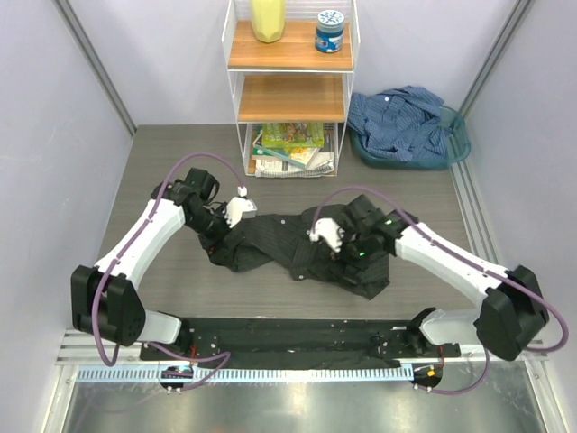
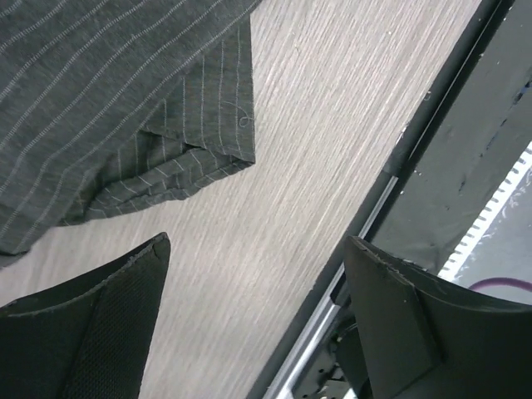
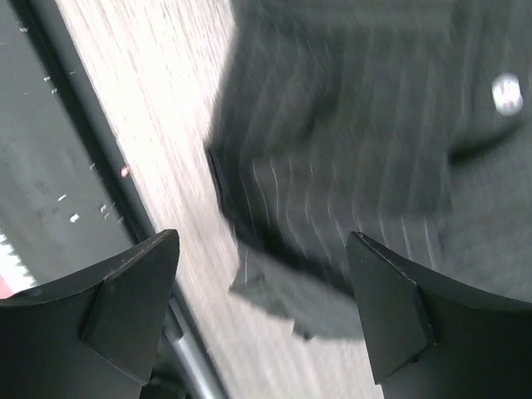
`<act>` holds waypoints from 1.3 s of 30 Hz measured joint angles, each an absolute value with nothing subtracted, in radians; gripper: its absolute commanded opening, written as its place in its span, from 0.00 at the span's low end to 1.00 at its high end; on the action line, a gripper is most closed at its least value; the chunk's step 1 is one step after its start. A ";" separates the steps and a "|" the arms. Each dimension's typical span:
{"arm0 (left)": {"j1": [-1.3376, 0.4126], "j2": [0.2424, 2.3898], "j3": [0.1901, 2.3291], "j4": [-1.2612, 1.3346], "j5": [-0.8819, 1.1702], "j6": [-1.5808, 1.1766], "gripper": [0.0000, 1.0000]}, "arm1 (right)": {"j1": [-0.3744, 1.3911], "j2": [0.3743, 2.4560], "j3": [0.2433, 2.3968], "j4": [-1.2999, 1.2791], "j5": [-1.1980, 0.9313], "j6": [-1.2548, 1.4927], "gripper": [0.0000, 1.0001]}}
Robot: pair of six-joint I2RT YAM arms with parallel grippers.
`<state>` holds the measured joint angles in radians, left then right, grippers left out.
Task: Fold and stack the long sleeve shirts
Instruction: Flatten the shirt out
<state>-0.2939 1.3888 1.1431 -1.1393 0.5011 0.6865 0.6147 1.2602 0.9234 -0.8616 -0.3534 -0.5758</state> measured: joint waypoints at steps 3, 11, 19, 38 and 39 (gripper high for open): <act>-0.294 1.376 1.134 -1.134 0.501 0.654 0.85 | 0.746 1.323 0.923 -0.788 -0.287 -0.550 0.56; -0.294 1.359 1.132 -1.092 0.480 0.608 0.81 | 0.821 1.423 0.926 -0.709 -0.145 -0.514 0.01; -0.311 1.377 1.140 -1.051 0.465 0.604 0.80 | 0.455 1.205 1.108 -0.776 -0.175 -0.554 0.08; -0.205 1.352 1.100 -0.855 0.566 0.363 1.00 | 0.783 1.395 1.004 -0.754 -0.230 -0.456 0.85; -0.202 1.337 1.088 -0.855 0.566 0.358 1.00 | 0.815 1.422 1.005 -0.728 -0.220 -0.442 0.86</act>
